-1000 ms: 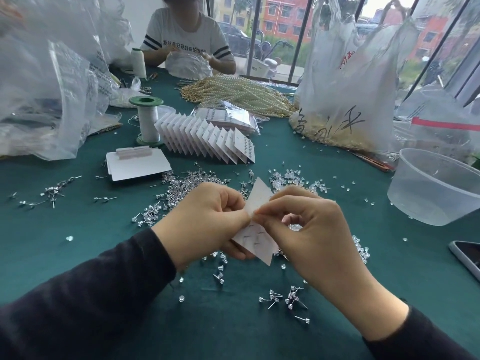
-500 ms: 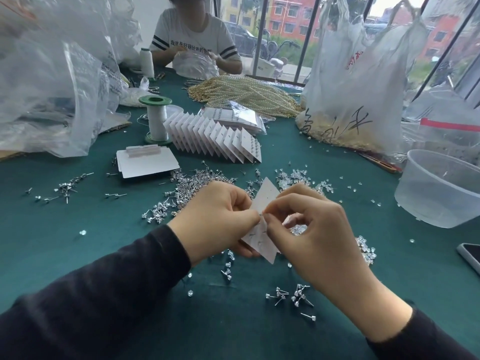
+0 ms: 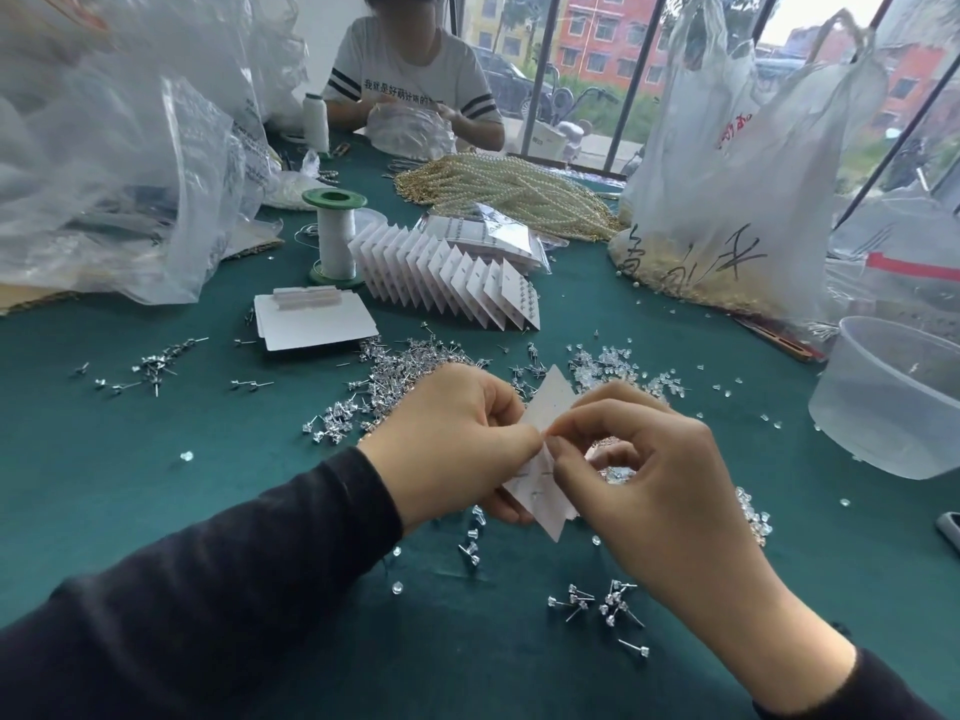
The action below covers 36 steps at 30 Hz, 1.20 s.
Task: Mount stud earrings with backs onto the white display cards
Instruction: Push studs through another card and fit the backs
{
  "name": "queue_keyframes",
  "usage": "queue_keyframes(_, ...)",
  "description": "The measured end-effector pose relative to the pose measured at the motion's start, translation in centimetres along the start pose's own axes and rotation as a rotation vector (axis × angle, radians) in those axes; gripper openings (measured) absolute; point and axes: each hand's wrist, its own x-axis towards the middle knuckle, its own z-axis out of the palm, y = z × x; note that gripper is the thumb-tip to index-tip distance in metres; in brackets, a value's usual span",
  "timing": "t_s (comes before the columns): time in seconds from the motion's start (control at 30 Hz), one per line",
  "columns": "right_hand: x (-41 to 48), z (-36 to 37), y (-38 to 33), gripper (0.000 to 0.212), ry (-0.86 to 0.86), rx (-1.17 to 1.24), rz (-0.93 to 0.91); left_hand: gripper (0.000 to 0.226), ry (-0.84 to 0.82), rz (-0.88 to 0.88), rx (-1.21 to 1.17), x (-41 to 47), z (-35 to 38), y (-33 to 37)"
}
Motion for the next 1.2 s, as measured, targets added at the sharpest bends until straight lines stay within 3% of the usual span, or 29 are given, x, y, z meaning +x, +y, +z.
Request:
queue_keyframes(0.3, -0.1, 0.4, 0.0, 0.012, 0.049, -0.077, -0.067, 0.02, 0.001, 0.023, 0.038, -0.2, -0.1, 0.2)
queue_keyframes(0.43, 0.1, 0.2, 0.2, 0.01, 0.084, -0.049, -0.061, 0.023, -0.157, 0.001, -0.084, -0.2, -1.0, 0.9)
queue_keyframes(0.53, 0.4, -0.4, 0.2, 0.012, 0.124, 0.165, 0.036, 0.044, -0.24, -0.023, 0.001, -0.3, -3.6, 1.9)
queue_keyframes(0.67, 0.8, -1.2, 0.2, 0.007, 0.107, 0.614, 0.359, 0.009, 0.024, -0.102, 0.628, 0.4, -9.0, 1.1)
queue_keyframes(0.73, 1.1, -1.4, 0.3, 0.008, 0.095, 0.827, 0.516, 0.011, 0.095, -0.24, 0.784, 0.4, -11.0, 0.4)
queue_keyframes(0.8, 1.4, -1.6, 0.4, 0.032, 0.078, 0.984, 0.629, 0.016, 0.067, -0.384, 0.815, 0.2, -11.5, 0.0)
queue_keyframes(0.87, 1.5, -1.7, 0.3, 0.042, 0.052, 1.09, 0.695, 0.016, 0.041, -0.455, 0.807, 0.3, -11.3, -0.4)
queue_keyframes(1.2, 1.3, -1.8, 1.1, 0.034, -0.166, 1.409, 0.787, 0.011, 0.118, -0.462, 0.868, 0.8, -9.9, -0.8)
